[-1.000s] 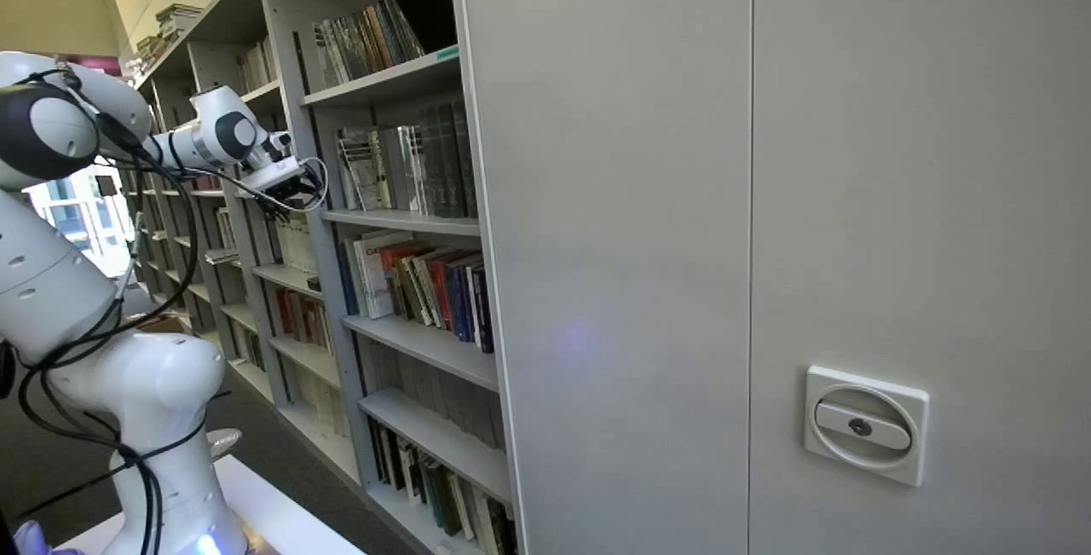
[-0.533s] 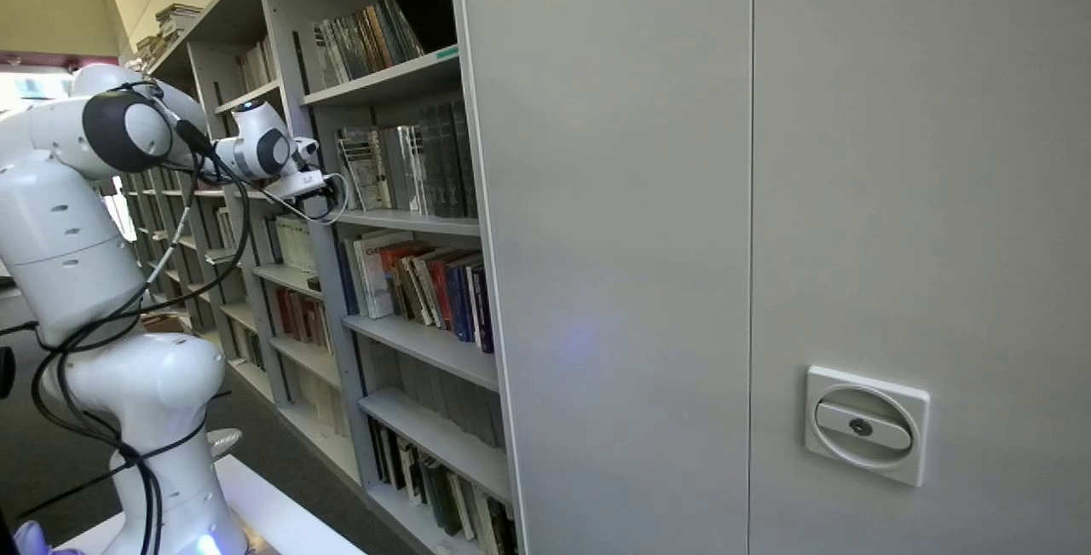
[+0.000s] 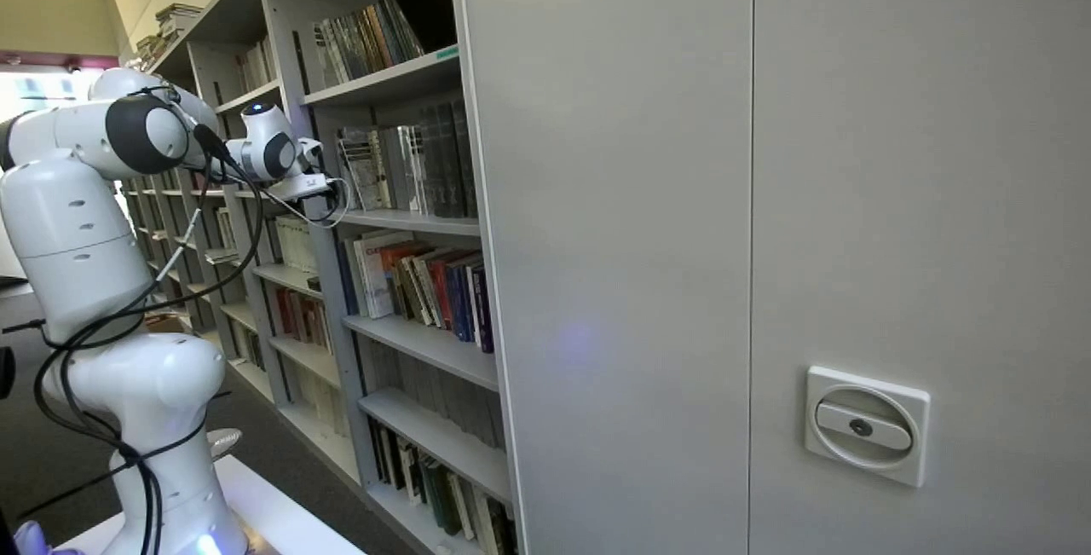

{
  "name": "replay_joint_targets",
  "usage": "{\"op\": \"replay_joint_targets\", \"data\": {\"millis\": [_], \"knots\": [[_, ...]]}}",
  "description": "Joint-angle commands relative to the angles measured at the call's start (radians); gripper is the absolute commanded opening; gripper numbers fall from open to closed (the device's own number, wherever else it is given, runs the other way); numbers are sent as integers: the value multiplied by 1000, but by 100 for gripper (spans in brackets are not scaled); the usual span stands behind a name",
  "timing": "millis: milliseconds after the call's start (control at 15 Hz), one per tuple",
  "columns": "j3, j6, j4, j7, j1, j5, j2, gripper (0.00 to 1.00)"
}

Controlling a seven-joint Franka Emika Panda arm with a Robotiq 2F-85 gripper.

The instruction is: Move the thin white book to the left of the black book

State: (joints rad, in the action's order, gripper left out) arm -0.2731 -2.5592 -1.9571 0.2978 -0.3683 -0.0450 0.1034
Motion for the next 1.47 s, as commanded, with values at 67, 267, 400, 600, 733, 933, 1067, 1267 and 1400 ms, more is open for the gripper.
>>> {"op": "replay_joint_targets", "data": {"millis": [67, 267, 400, 600, 733, 933, 1067, 1267, 1400], "knots": [[-12, 1, 3, -2, 11, 0, -1, 100], [-7, -26, 72, 31, 10, -20, -52, 100], [-10, -51, 127, 45, 7, -47, -87, 100], [-25, -71, 232, 41, 8, -38, -155, 100], [-37, -59, 301, 23, 8, -16, -205, 100], [-44, -46, 385, -28, 4, 50, -283, 100], [-37, -46, 431, -58, 2, 78, -330, 100], [-27, -36, 512, -104, -6, 102, -405, 100], [-25, -34, 565, -129, -12, 103, -452, 100]]}}
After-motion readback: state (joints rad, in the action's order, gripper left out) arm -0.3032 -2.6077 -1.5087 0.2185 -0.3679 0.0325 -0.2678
